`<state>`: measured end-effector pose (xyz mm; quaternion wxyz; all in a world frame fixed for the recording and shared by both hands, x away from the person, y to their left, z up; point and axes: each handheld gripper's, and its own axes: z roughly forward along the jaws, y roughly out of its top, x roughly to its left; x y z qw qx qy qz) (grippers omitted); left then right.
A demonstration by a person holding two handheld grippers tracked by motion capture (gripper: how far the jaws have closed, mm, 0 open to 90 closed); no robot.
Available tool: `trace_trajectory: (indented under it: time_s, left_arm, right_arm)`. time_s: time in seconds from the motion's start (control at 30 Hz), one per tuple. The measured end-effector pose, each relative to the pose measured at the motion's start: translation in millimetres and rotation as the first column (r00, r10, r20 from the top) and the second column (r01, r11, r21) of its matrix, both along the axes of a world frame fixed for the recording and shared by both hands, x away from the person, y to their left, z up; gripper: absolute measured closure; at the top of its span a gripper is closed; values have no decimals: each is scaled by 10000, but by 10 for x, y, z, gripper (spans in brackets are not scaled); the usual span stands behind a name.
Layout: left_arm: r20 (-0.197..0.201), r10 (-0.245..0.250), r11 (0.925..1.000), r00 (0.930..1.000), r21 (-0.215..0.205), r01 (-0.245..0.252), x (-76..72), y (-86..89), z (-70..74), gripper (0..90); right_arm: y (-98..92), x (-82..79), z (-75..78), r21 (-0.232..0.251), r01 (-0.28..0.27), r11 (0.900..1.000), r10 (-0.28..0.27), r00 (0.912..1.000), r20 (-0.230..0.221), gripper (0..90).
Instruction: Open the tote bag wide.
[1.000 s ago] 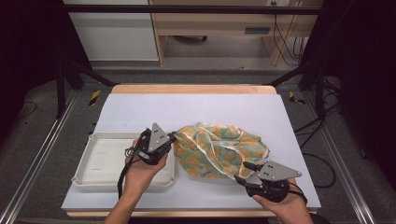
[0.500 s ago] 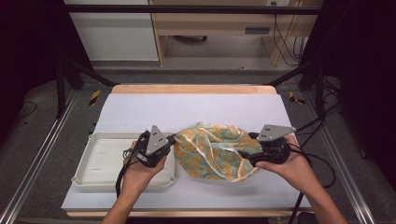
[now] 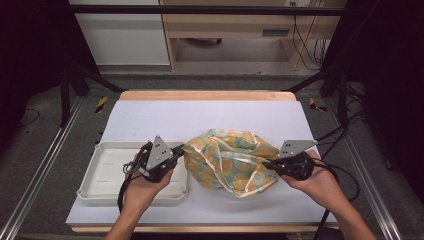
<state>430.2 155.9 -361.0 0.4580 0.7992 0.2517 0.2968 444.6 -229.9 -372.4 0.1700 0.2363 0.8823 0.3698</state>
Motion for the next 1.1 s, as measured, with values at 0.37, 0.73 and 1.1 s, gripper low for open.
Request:
trace_trajectory:
  time_s: [0.37,0.73,1.1]
  left_arm:
    - [-317,-445,9986,9985,276,454,-204,94,-130,559]
    - [-174,151,9994,9997,314,-145,-232,381,-17,539]
    - [-760,-1556,9849,9849,652,1607,-172,-178,-19,477]
  right_arm:
    - [-27,-115,145,652,1161,9911,-1225,9870,1042,900]
    - [-73,-182,132,880,1147,9895,-1250,9847,1218,900]
    - [-20,-237,120,983,858,9914,-971,9884,1166,900]
